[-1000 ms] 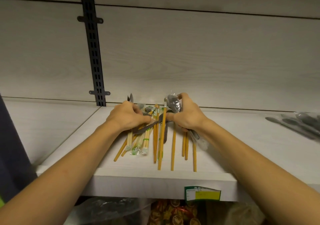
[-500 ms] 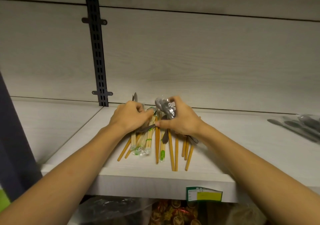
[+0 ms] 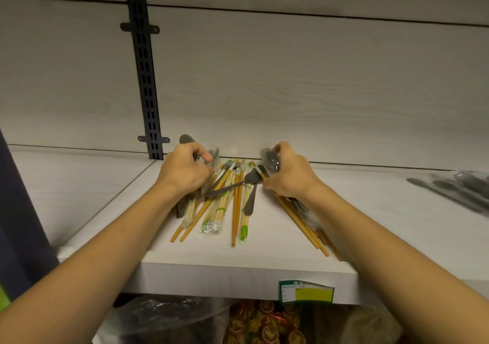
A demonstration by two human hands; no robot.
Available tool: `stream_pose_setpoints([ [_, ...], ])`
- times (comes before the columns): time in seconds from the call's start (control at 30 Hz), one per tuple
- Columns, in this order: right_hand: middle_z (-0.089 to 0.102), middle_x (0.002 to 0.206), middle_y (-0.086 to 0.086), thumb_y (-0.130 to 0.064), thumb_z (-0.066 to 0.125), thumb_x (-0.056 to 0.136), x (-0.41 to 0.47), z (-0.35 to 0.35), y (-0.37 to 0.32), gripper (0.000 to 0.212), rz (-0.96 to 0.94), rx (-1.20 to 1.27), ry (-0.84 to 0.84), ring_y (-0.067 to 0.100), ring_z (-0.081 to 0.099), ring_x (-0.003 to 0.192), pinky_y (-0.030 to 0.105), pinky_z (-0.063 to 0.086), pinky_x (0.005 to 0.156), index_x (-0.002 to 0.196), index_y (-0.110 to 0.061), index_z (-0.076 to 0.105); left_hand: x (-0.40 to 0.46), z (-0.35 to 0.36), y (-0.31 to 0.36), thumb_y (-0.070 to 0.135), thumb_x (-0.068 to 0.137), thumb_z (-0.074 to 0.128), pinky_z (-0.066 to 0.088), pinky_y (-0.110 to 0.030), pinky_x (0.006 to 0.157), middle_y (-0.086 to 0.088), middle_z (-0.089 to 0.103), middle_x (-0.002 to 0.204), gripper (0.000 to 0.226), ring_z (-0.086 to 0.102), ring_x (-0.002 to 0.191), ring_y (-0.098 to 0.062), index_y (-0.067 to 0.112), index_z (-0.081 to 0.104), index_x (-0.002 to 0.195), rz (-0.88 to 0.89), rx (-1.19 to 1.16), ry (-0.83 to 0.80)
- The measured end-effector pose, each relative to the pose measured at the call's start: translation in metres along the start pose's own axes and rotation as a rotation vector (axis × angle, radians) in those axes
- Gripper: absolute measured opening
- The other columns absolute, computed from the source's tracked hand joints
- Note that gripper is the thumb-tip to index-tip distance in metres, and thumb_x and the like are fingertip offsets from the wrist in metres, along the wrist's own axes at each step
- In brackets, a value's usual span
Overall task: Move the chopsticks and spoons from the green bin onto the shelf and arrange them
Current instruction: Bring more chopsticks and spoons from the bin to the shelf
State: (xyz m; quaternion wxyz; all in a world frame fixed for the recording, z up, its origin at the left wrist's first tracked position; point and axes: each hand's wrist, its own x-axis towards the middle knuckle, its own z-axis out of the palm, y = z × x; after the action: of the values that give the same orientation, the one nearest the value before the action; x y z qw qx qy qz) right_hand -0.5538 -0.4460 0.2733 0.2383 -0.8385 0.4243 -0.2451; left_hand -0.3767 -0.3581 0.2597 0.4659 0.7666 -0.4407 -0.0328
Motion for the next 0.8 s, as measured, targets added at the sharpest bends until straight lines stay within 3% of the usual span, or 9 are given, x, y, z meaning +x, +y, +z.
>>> stream_pose_setpoints([
  [0.13, 0.049, 0.109, 0.003, -0.015, 0.076, 0.080, -0.003, 0.003, -0.004, 0.063, -0.059, 0.081, -0.030, 0.026, 0.061, 0.088, 0.034, 0.055, 0.075, 0.129, -0.017, 0.037, -0.003, -0.001, 0.003, 0.011, 0.080, 0.061, 0.047, -0.026, 0.057, 0.002, 0.063, 0.077, 0.009, 0.058, 0.062, -0.013, 0.019, 0.061, 0.082, 0.067, -0.077, 0.071],
  [0.2, 0.049, 0.107, 0.001, -0.022, 0.078, 0.079, -0.006, 0.005, -0.007, 0.063, -0.085, 0.036, -0.057, 0.026, 0.062, 0.085, 0.035, 0.056, 0.076, 0.128, -0.018, 0.039, -0.004, 0.000, 0.003, 0.010, 0.083, 0.061, 0.049, -0.028, 0.057, 0.000, 0.063, 0.074, 0.008, 0.060, 0.060, -0.014, 0.018, 0.059, 0.084, 0.109, -0.087, 0.051],
  [0.3, 0.049, 0.105, 0.000, -0.030, 0.081, 0.075, -0.007, 0.005, -0.009, 0.065, -0.079, -0.073, -0.059, 0.026, 0.063, 0.084, 0.042, 0.057, 0.078, 0.125, -0.019, 0.040, -0.004, 0.001, 0.001, 0.009, 0.087, 0.060, 0.039, -0.019, 0.054, 0.003, 0.056, 0.073, 0.008, 0.051, 0.063, -0.011, 0.017, 0.062, 0.087, 0.187, 0.043, 0.003],
  [0.4, 0.051, 0.105, 0.002, -0.025, 0.081, 0.074, -0.008, 0.002, -0.010, 0.064, -0.078, -0.107, -0.084, 0.027, 0.063, 0.084, 0.044, 0.058, 0.077, 0.123, -0.020, 0.041, -0.004, 0.002, 0.000, 0.006, 0.088, 0.055, 0.038, -0.020, 0.055, 0.002, 0.054, 0.078, 0.014, 0.049, 0.067, -0.011, 0.018, 0.062, 0.090, 0.182, 0.086, -0.090],
  [0.5, 0.052, 0.104, 0.004, -0.017, 0.077, 0.074, -0.009, 0.000, -0.008, 0.062, -0.079, -0.187, -0.117, 0.024, 0.058, 0.087, 0.038, 0.055, 0.073, 0.124, -0.020, 0.040, -0.004, 0.002, 0.000, 0.017, 0.085, 0.066, 0.038, -0.026, 0.054, 0.001, 0.054, 0.080, 0.011, 0.050, 0.071, -0.015, 0.021, 0.061, 0.093, 0.164, 0.142, -0.129],
  [0.63, 0.056, 0.105, 0.006, -0.015, 0.074, 0.075, -0.005, 0.002, -0.005, 0.054, -0.049, -0.154, -0.102, 0.025, 0.062, 0.084, 0.043, 0.058, 0.075, 0.119, -0.019, 0.042, -0.002, 0.004, -0.003, 0.037, 0.074, 0.079, 0.041, -0.028, 0.063, 0.000, 0.058, 0.099, 0.029, 0.054, 0.087, -0.017, 0.024, 0.060, 0.093, 0.152, 0.176, -0.161],
  [0.73, 0.057, 0.108, 0.008, -0.030, 0.069, 0.084, -0.003, 0.007, -0.003, 0.041, -0.018, -0.070, -0.046, 0.028, 0.064, 0.085, 0.044, 0.057, 0.076, 0.114, -0.018, 0.044, 0.000, 0.007, -0.005, 0.040, 0.076, 0.077, 0.041, -0.028, 0.074, -0.002, 0.059, 0.109, 0.028, 0.054, 0.098, -0.018, 0.025, 0.063, 0.095, 0.165, 0.226, -0.164],
  [0.8, 0.056, 0.107, 0.004, -0.044, 0.068, 0.084, -0.005, 0.011, -0.004, 0.046, -0.011, -0.068, -0.039, 0.025, 0.062, 0.087, 0.037, 0.054, 0.069, 0.113, -0.019, 0.043, 0.001, 0.008, -0.005, 0.040, 0.078, 0.075, 0.043, -0.028, 0.077, -0.002, 0.062, 0.110, 0.027, 0.055, 0.100, -0.019, 0.022, 0.065, 0.096, 0.169, 0.245, -0.146],
])
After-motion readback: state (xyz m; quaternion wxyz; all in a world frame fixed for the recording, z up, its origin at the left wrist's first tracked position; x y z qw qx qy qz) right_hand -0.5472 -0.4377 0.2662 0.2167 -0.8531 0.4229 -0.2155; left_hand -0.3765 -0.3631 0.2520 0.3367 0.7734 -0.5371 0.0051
